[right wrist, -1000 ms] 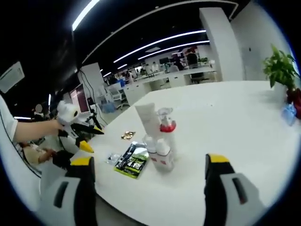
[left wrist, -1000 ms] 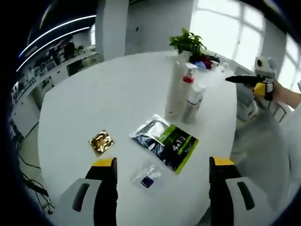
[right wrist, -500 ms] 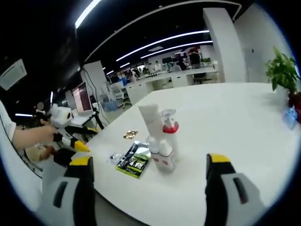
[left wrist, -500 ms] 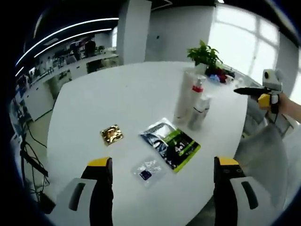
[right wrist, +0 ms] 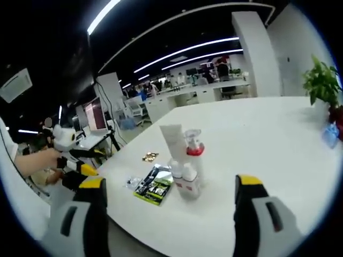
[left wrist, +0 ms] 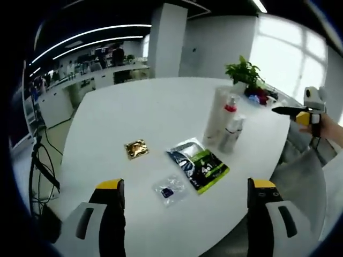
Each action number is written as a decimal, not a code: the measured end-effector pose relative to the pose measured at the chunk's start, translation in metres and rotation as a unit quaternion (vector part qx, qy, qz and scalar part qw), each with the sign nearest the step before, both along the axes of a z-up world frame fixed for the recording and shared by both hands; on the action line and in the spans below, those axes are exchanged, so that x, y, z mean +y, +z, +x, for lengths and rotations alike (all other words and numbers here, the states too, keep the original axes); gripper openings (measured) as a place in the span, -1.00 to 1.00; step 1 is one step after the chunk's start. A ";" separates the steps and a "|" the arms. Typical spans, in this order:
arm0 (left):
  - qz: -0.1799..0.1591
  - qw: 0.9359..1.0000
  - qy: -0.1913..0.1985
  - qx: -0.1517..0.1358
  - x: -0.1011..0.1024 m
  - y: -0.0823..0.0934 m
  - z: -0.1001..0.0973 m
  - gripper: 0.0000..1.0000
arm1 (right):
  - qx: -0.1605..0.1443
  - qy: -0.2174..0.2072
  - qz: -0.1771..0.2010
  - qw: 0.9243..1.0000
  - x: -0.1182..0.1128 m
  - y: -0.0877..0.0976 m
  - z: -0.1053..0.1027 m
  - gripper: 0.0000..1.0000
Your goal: Arrange the skincare products in the storage area until every visible bottle or jar stands upright without overlapping.
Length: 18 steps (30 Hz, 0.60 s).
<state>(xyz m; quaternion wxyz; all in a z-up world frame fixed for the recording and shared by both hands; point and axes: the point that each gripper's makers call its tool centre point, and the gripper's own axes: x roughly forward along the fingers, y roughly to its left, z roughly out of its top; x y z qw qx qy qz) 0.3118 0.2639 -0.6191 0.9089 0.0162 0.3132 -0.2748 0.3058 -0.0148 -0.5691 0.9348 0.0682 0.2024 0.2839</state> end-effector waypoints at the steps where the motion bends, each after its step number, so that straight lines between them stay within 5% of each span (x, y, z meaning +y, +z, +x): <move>1: -0.001 1.000 0.002 0.001 0.000 0.000 0.000 0.86 | 0.000 -0.001 0.001 1.000 0.000 0.000 0.000 0.99; 18: 0.000 1.000 -0.003 0.008 -0.001 -0.002 -0.001 0.88 | 0.002 -0.005 0.003 1.000 -0.001 0.000 0.001 0.99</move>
